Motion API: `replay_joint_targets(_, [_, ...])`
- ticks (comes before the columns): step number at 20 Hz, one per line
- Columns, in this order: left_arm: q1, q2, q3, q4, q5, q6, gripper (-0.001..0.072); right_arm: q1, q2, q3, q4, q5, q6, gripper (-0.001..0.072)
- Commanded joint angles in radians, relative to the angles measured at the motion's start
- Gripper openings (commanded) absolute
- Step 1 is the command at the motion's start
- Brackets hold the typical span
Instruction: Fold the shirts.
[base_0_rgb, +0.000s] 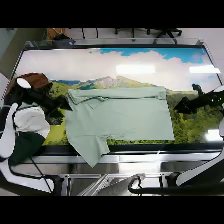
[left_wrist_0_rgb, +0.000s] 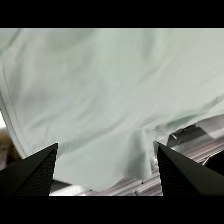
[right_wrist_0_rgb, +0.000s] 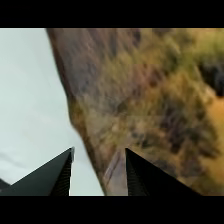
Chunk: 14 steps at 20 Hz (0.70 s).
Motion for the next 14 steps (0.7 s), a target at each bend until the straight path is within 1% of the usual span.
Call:
replay_joint_targets(1, [0.0, 0.249, -0.408, 0.011, 0.098, 0.01, 0.0667, -0.035, 0.099, -0.245, -0.019, -0.091, -0.032, 0.0381])
replay_joint_targets(3, [0.0, 0.375, -0.605, 0.01, 0.132, 0.005, 0.0667, -0.037, 0.139, -0.319, -0.019, -0.11, -0.05, 0.038])
replay_joint_targets(6, [0.0, 0.5, -0.804, -0.024, 0.2, 0.004, 0.0667, -0.037, 0.169, -0.347, -0.018, -0.106, -0.05, 0.038])
replay_joint_targets(11, [0.0, 0.644, -0.984, -0.151, 0.42, 0.011, 0.0667, -0.037, 0.208, -0.348, 0.036, -0.088, -0.065, 0.038])
replay_joint_targets(13, [-0.003, 0.665, -1.032, -0.229, 0.512, 0.041, 0.0666, -0.037, 0.208, -0.349, 0.039, -0.096, -0.065, 0.0379])
replay_joint_targets(14, [-0.003, 0.664, -1.054, -0.279, 0.543, 0.071, 0.0667, -0.037, 0.208, -0.352, 0.048, -0.098, -0.074, 0.0379])
